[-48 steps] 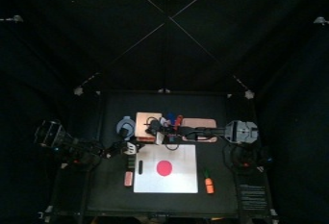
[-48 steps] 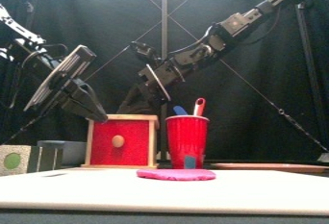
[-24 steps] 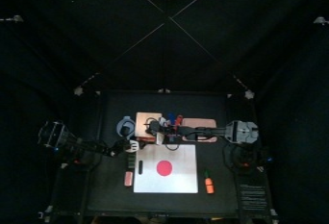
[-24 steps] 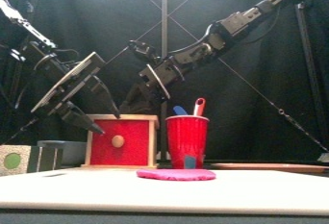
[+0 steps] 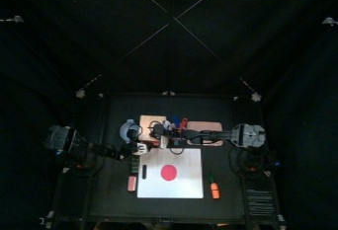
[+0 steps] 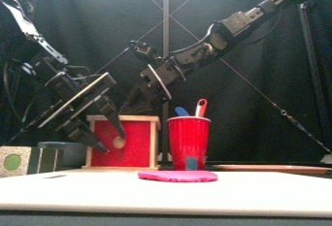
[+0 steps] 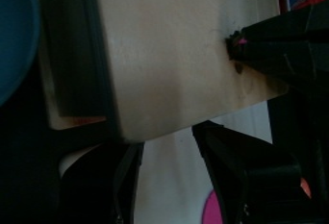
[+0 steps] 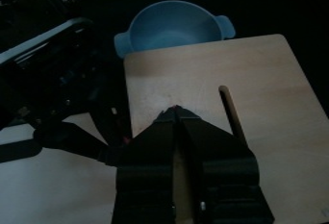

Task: Get the cutter from the drawer then cut the dough then place the extra dough in the bowl
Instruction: Open the drawer

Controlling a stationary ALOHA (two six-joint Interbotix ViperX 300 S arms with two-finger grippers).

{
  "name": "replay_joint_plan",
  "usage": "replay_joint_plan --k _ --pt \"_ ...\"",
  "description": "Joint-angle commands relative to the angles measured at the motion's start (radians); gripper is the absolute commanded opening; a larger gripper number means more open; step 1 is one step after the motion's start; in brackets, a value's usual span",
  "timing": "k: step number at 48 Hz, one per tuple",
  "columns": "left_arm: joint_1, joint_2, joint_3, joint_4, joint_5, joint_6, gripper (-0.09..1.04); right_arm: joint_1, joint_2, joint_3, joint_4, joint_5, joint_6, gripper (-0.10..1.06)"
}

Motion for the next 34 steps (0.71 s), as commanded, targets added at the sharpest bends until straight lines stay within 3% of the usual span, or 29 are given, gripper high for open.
replay_joint_plan --k 1,29,34 --pt "0.018 -0.003 -0.025 0.008 -0.023 0.002 0.80 0.005 -0.008 -0.011 0.000 0.012 0.002 0.02" --pt "0.041 0.051 -0.064 0.037 -0.017 0.002 0.79 0.006 -0.006 -0.017 0.005 0.012 0.002 0.02" --pt "0.038 0.051 -0.064 0.035 -0.015 0.002 0.75 0.006 -0.006 -0.017 0.005 0.012 0.002 0.02"
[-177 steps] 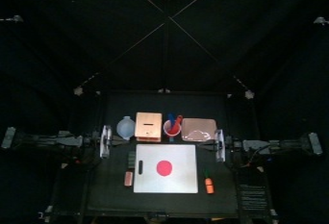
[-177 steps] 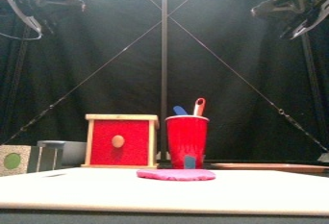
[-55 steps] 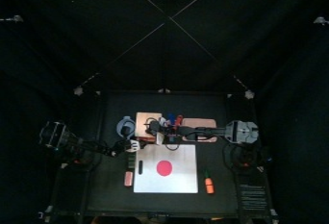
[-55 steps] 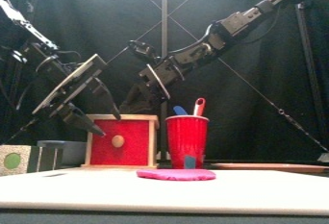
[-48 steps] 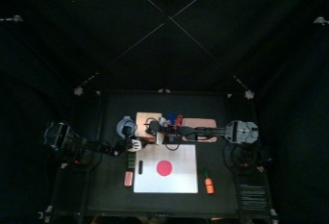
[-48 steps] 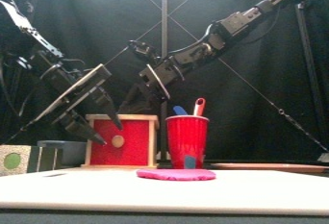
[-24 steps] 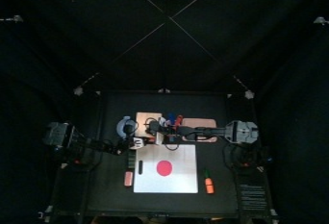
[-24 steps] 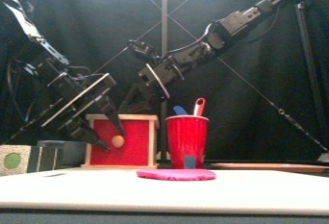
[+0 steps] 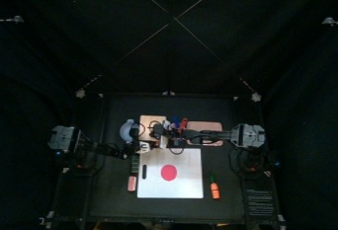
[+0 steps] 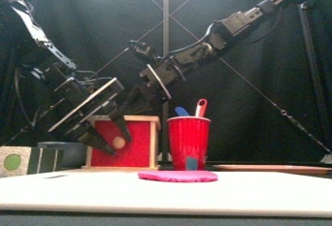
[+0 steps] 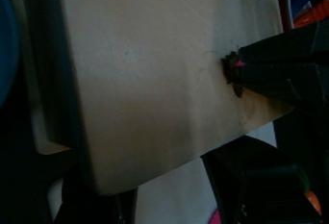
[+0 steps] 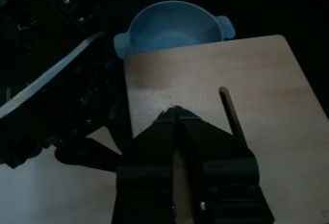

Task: Get the cutter from the drawer then cut the dough then place the extra dough in the bowl
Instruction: Open the drawer

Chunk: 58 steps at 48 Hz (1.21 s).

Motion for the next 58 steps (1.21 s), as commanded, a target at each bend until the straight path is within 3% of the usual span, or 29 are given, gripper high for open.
replay_joint_plan --k 1,12,58 --pt "0.006 -0.006 -0.021 0.002 -0.003 0.002 0.74 0.002 -0.009 -0.009 0.002 0.008 0.000 0.02" --pt "0.002 -0.006 -0.020 0.000 0.000 0.003 0.57 0.002 -0.009 -0.009 0.003 0.006 0.000 0.03" --pt "-0.169 -0.006 -0.006 -0.072 0.075 0.002 0.57 -0.008 -0.008 -0.011 0.005 0.008 0.002 0.03"
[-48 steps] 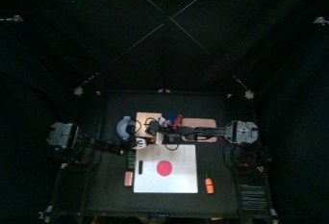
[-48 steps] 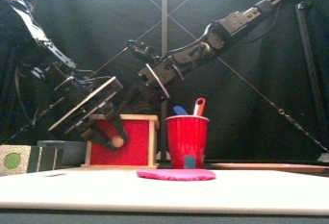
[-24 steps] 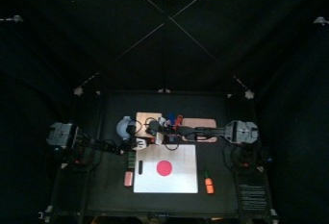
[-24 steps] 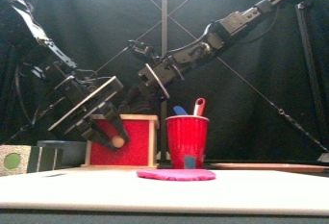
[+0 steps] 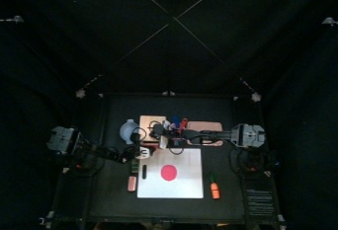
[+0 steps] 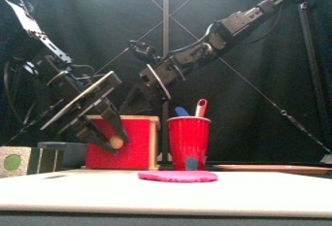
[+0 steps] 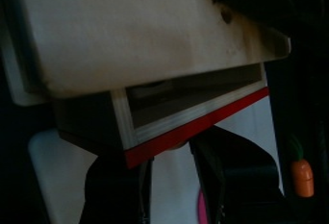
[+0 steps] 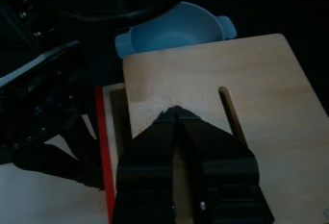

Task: Get the cutter from the drawer then cut the dough then place the extra dough in the bowl
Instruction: Open the drawer

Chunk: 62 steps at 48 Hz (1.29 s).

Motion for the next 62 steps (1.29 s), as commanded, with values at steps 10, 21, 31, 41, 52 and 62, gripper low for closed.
replay_joint_plan --k 10,21,31,41,52,62 --pt "-0.067 -0.005 -0.006 -0.025 0.014 0.002 0.57 -0.005 -0.006 -0.009 0.002 0.006 0.002 0.03" --pt "-0.103 -0.011 -0.008 -0.051 0.014 0.002 0.57 -0.003 -0.005 -0.009 0.003 0.008 0.002 0.03" --pt "-0.123 -0.015 -0.018 -0.055 0.014 0.002 0.57 -0.006 -0.005 -0.009 0.002 0.006 0.002 0.03" --pt "-0.141 -0.015 -0.032 -0.057 0.014 0.002 0.57 -0.006 -0.005 -0.009 0.002 0.008 0.002 0.03" --pt "-0.160 -0.015 -0.037 -0.064 0.014 0.002 0.57 -0.006 -0.005 -0.009 0.003 0.008 0.003 0.03" --pt "-0.161 -0.011 -0.031 -0.069 0.014 0.002 0.57 -0.006 -0.005 -0.009 0.006 0.008 0.003 0.03"
